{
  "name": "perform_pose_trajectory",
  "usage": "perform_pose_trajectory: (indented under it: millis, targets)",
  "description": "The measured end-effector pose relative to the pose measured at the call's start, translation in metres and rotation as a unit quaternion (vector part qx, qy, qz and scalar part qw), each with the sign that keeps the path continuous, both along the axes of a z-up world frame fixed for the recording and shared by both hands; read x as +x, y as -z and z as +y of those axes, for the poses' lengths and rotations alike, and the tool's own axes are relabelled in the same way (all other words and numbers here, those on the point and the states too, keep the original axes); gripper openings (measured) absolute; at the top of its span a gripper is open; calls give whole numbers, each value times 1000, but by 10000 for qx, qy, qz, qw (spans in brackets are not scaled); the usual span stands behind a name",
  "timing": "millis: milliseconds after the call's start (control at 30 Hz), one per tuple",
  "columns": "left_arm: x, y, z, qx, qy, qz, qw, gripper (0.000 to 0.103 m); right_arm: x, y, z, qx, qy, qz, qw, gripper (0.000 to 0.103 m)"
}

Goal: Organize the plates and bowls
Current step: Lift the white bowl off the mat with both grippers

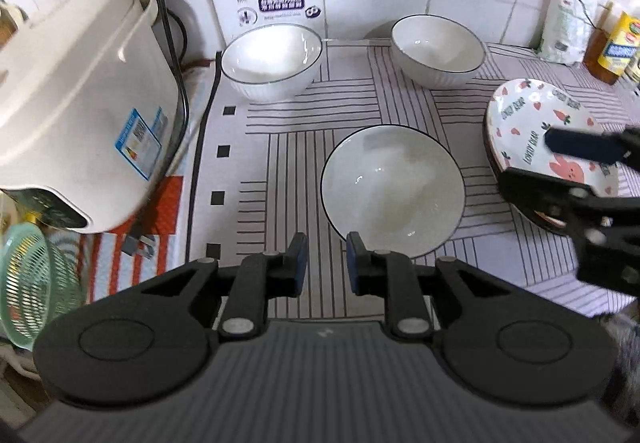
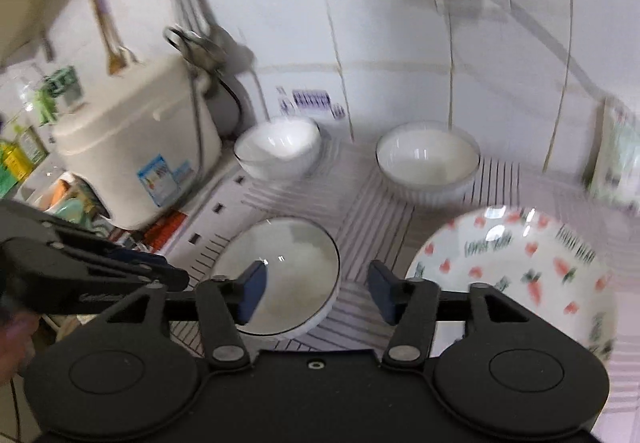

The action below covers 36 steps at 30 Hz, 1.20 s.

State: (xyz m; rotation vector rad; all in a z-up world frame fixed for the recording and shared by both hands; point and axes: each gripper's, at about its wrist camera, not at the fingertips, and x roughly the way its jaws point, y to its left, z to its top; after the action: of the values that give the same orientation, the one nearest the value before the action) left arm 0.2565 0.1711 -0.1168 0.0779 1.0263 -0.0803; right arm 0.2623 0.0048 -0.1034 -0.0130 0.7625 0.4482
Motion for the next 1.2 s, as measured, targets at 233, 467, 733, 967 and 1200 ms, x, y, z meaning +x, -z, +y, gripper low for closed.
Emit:
perform_pose_trajectory:
  millis: [233,467,733,967,1200]
  targets:
    - [-18,-16,-8,67,73,-134,9999,24,-35,-30,-7,-254,-313,-711,9967,71]
    - [-23,-28,-22,48,166,-244,9996,32,-43,-42,-20,-323,2,-1052,9939,81]
    - [-13,-34,-37,34,290,-297,9991,44,-45,-46,-42,268,314,-1277,9910,85]
    - [20,-28,-38,-189,116,-478,9986,61,-23,-34,-57,392,406,-1502,9870,85]
    - [69,-17,-33,-589,28,-865,9945,67,31,-4,-77,472,846,-955,9907,85]
